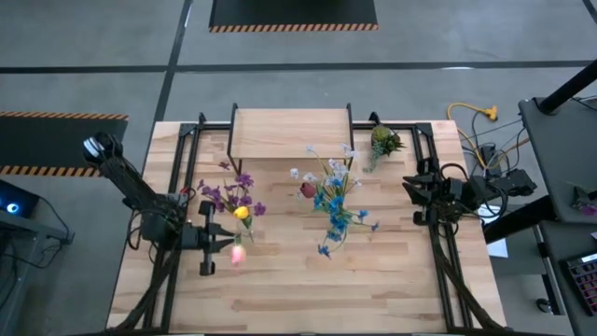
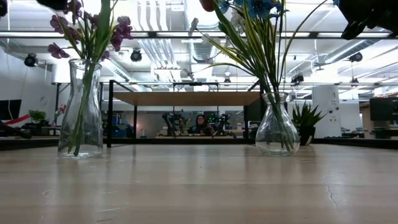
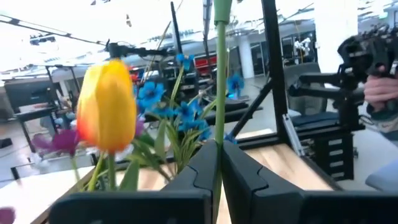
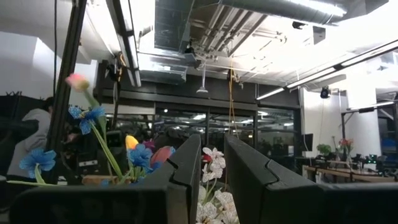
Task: Pick and place flowers into a vace then onto a shelf
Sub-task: Put the pink tulip into the left crystal vase, then put the left crystal vase on the shelf
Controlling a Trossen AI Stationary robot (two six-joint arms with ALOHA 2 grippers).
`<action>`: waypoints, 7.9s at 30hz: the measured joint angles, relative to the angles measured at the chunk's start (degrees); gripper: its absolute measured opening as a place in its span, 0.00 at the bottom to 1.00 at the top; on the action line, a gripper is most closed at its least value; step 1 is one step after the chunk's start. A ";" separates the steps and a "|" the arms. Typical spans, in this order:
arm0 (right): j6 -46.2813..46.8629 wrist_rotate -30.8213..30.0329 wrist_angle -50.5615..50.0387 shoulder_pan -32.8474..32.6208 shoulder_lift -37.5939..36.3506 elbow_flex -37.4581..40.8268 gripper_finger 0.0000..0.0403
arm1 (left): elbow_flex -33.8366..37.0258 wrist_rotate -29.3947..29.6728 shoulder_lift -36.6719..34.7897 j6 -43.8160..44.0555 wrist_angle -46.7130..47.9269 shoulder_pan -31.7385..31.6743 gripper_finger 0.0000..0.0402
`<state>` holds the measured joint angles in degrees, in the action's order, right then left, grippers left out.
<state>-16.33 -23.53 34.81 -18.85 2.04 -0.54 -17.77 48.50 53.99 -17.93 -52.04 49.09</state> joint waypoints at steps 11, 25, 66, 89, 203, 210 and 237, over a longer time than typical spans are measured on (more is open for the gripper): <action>-0.35 0.00 0.00 0.00 0.00 0.00 0.16 | 4.55 0.24 -0.63 0.89 0.00 -4.65 0.00; -0.36 0.00 -0.02 0.00 0.00 0.00 0.16 | 8.26 1.33 1.13 11.28 0.05 -6.77 0.00; -0.38 0.00 0.00 0.00 0.00 0.00 0.16 | 13.88 1.10 -0.35 30.51 0.08 -6.35 0.40; -0.15 -0.01 -0.02 0.01 0.00 0.00 0.16 | 7.40 -6.56 -10.59 31.84 18.24 -0.32 0.41; -1.82 -0.02 -1.53 0.02 -0.02 -0.02 0.16 | -19.34 22.64 29.21 100.91 86.63 -1.23 0.75; -1.70 -0.02 -1.53 0.01 -0.02 0.00 0.16 | -19.33 22.13 29.21 100.94 86.02 -1.28 0.55; -1.82 -0.02 -1.46 0.01 -0.02 -0.01 0.16 | -42.12 31.10 17.71 65.51 90.31 -7.81 0.43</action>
<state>-18.15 -23.55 33.34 -18.84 2.02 -0.55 -59.89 79.60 71.70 47.57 38.27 41.28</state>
